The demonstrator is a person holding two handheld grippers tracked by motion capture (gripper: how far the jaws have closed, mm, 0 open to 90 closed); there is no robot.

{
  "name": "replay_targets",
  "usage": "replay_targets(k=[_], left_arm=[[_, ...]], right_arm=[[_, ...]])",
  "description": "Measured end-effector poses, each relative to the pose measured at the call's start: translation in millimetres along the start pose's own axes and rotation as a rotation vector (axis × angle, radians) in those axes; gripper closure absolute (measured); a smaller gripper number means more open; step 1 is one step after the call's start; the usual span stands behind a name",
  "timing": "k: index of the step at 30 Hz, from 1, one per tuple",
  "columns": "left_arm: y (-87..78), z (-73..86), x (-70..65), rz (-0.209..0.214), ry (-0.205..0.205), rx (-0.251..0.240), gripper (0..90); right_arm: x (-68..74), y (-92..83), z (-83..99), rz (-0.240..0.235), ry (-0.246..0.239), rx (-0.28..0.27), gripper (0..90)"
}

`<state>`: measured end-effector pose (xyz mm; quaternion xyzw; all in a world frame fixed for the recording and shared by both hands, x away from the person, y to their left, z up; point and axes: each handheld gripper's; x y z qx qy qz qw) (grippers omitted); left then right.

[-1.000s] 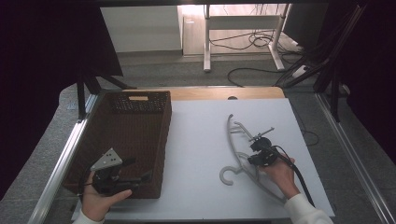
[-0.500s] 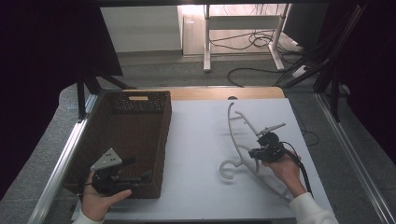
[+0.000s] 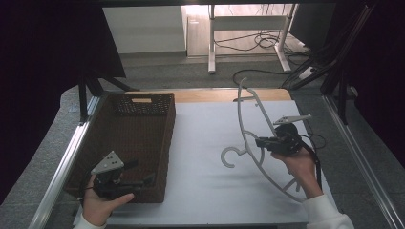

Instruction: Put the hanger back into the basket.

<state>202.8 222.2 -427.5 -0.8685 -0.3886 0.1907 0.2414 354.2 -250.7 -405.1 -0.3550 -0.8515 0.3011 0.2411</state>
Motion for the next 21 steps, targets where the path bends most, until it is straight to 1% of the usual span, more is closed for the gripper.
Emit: replay_targets(k=[5, 6, 7, 8, 9, 10, 15, 17, 19, 21], left_arm=[[0.5, -2.2, -2.4, 0.008, 0.004, -0.004, 19.4], [0.5, -2.8, -2.9, 0.010, 0.003, -0.006, 19.4], [0.5, -2.8, -2.9, 0.010, 0.003, -0.006, 19.4], [0.9, -3.6, -3.6, 0.013, 0.002, -0.008, 19.4], [0.9, -3.6, -3.6, 0.013, 0.002, -0.008, 19.4], [1.6, -4.1, -4.1, 0.018, 0.003, -0.009, 19.4], [4.1, -6.0, -6.1, 0.027, 0.005, -0.007, 19.4], [4.8, -6.8, -7.0, 0.029, 0.007, -0.007, 19.4], [5.1, -6.9, -7.1, 0.029, 0.008, -0.006, 19.4], [6.2, -7.0, -7.3, 0.031, 0.008, -0.004, 19.4]], right_arm=[[3.0, -1.6, -6.6, -0.041, 0.048, -0.047, 83.3], [3.4, -1.7, -7.4, -0.048, 0.058, -0.052, 83.4], [3.4, -1.7, -7.4, -0.048, 0.058, -0.052, 83.4], [3.7, -2.0, -9.4, -0.065, 0.076, -0.071, 83.7], [3.7, -2.0, -9.4, -0.065, 0.076, -0.071, 83.7], [4.1, -2.9, -11.3, -0.078, 0.090, -0.087, 84.1], [5.8, -3.6, -15.7, -0.112, 0.114, -0.122, 84.9], [6.4, -2.5, -17.0, -0.120, 0.118, -0.131, 85.0], [6.6, -1.9, -17.6, -0.122, 0.119, -0.129, 85.0], [6.7, 0.4, -18.8, -0.137, 0.128, -0.136, 85.1]])
Point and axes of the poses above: each handheld gripper's, and its own axes: y roughly forward along the jaws, z roughly out of its underside, x roughly to its left, and after that the axes turned 3 degrees about y, right-handed
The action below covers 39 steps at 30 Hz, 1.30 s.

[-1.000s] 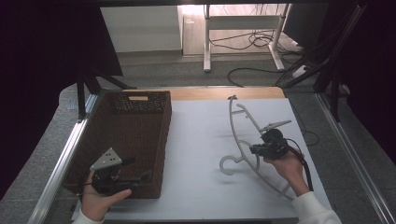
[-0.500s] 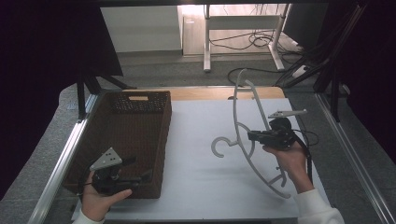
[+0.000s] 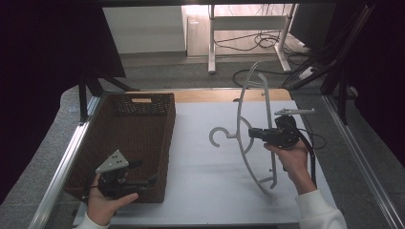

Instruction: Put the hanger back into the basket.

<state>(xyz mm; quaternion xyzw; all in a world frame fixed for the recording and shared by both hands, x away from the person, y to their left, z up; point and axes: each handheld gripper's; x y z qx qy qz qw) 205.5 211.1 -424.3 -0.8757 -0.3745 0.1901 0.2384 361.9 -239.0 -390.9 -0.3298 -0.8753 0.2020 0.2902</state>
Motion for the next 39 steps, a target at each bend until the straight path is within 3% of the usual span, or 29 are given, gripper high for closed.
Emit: replay_targets(k=[10, 15, 22, 27, 32, 39], left_arm=[[5.2, -4.1, -4.0, 0.017, 0.006, 0.004, 19.5], [8.9, -9.4, -7.9, 0.034, 0.010, -0.003, 20.0], [23.3, -20.9, -17.4, 0.118, -0.033, -0.023, 22.4], [33.4, -30.6, -24.4, 0.146, -0.042, -0.023, 25.2], [54.6, -49.5, -37.0, 0.198, -0.053, -0.030, 28.2], [76.9, -58.7, -46.8, 0.237, -0.073, -0.028, 31.7]], right_arm=[[-2.3, -1.2, -5.7, -0.089, 0.069, -0.080, 85.1], [-0.7, 2.1, -6.7, -0.108, 0.084, -0.096, 85.1], [6.8, 8.2, -9.1, -0.154, 0.101, -0.126, 85.1], [11.8, 10.6, -9.8, -0.184, 0.108, -0.139, 85.1], [20.3, 12.5, -10.4, -0.214, 0.108, -0.146, 85.1], [27.2, 14.8, -9.4, -0.269, 0.127, -0.158, 85.1]])
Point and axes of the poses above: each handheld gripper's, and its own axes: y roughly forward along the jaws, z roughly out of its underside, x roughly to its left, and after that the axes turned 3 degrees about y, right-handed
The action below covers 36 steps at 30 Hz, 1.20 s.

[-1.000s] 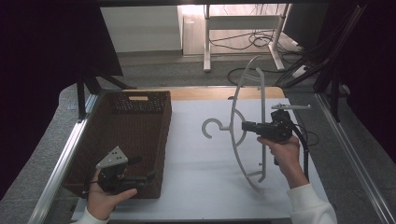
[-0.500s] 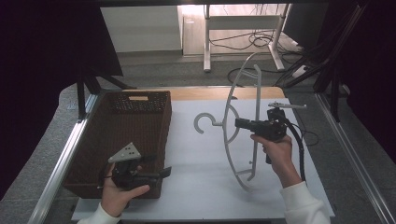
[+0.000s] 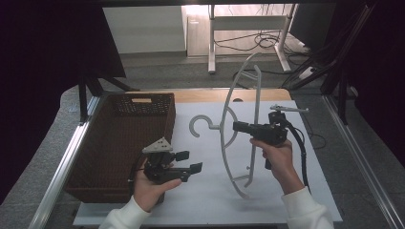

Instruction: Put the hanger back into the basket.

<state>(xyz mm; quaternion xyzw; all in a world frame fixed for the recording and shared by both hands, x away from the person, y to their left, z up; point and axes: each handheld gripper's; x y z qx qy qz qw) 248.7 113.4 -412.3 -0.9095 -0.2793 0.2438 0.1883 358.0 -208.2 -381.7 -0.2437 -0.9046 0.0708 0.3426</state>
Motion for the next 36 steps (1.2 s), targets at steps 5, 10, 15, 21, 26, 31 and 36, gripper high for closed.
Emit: replay_targets(k=[5, 10, 15, 21, 26, 31, 36], left_arm=[[18.9, -3.5, -3.7, 0.042, -0.001, 0.010, 34.9], [40.0, -5.0, -3.0, 0.073, -0.034, 0.016, 38.6], [51.1, -6.1, -1.5, 0.097, -0.046, 0.010, 45.1], [66.3, -6.6, 3.0, 0.115, -0.053, 0.009, 60.1], [67.5, -6.7, 5.2, 0.120, -0.055, -0.012, 76.4], [63.7, -6.2, 6.7, 0.121, -0.067, -0.024, 78.0], [54.8, -6.8, 13.5, 0.128, -0.095, -0.056, 80.3]], right_arm=[[2.3, 2.2, 1.0, -0.024, 0.013, -0.004, 85.1], [3.4, 6.3, 3.5, -0.038, 0.019, -0.010, 85.1], [3.9, 8.8, 4.8, -0.047, 0.021, -0.011, 85.1], [5.3, 13.1, 7.4, -0.066, 0.031, -0.010, 85.1], [5.6, 16.8, 9.7, -0.068, 0.033, -0.002, 85.1], [3.5, 16.5, 10.1, -0.084, 0.041, -0.005, 84.4], [3.1, 15.5, 10.0, -0.075, 0.038, -0.015, 82.3]])
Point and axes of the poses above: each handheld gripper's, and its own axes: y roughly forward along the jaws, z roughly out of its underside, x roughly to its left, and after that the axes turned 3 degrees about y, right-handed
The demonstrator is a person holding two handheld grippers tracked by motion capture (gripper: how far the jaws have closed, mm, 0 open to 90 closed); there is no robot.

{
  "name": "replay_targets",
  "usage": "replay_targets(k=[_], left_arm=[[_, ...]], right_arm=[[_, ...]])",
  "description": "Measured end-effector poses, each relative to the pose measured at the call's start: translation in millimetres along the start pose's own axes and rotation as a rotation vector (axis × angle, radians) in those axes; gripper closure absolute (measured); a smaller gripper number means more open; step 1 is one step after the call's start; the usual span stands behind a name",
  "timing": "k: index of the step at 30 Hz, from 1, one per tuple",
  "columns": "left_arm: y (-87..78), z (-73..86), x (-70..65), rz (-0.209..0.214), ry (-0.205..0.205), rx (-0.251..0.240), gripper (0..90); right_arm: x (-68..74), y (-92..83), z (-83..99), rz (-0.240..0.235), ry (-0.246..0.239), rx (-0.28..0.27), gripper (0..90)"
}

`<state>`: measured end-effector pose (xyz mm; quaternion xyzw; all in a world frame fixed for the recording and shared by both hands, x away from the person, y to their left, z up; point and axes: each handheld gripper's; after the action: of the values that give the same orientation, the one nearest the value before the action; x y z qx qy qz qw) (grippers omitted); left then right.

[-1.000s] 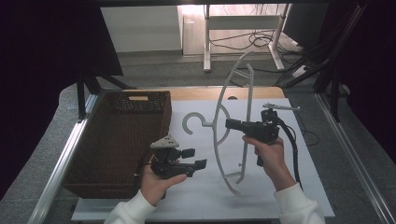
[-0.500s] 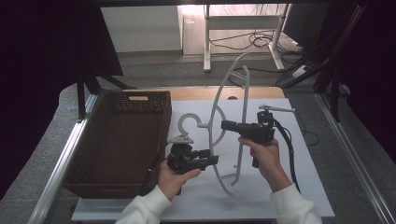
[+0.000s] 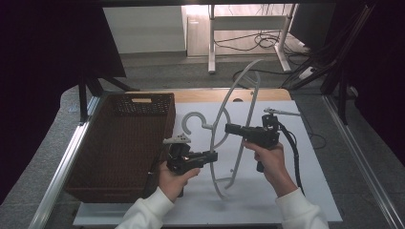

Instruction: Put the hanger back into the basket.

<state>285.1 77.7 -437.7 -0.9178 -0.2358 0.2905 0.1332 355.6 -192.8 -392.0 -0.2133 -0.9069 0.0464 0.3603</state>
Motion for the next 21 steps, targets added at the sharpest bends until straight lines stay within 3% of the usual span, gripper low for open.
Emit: replay_targets(k=[6, 15, 16, 19, 21], left_arm=[[-4.4, -1.2, 2.1, 0.013, -0.016, -0.001, 80.3], [-19.3, -6.1, 6.9, 0.015, -0.026, -0.035, 80.4], [-22.2, -6.6, 8.9, 0.015, -0.033, -0.041, 80.4], [-25.1, -7.5, 10.1, 0.017, -0.037, -0.051, 80.3], [-29.9, -8.8, 9.7, 0.014, -0.038, -0.061, 80.3]], right_arm=[[-0.9, 1.0, 0.7, -0.002, 0.010, 0.002, 81.3], [0.1, -2.7, -0.8, 0.024, -0.022, -0.022, 61.0], [1.8, -4.3, -1.1, 0.033, -0.029, -0.020, 55.4], [4.1, -5.6, -1.3, 0.037, -0.032, -0.009, 51.6], [10.0, -9.4, -1.2, 0.043, -0.058, 0.012, 48.4]])
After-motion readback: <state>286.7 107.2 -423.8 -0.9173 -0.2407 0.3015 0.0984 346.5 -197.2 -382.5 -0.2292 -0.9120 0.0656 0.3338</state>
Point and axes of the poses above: each handheld gripper's, and its own axes: y roughly forward along the jaws, z roughly out of its underside, x roughly to its left, and after that the axes turned 3 degrees about y, right-handed
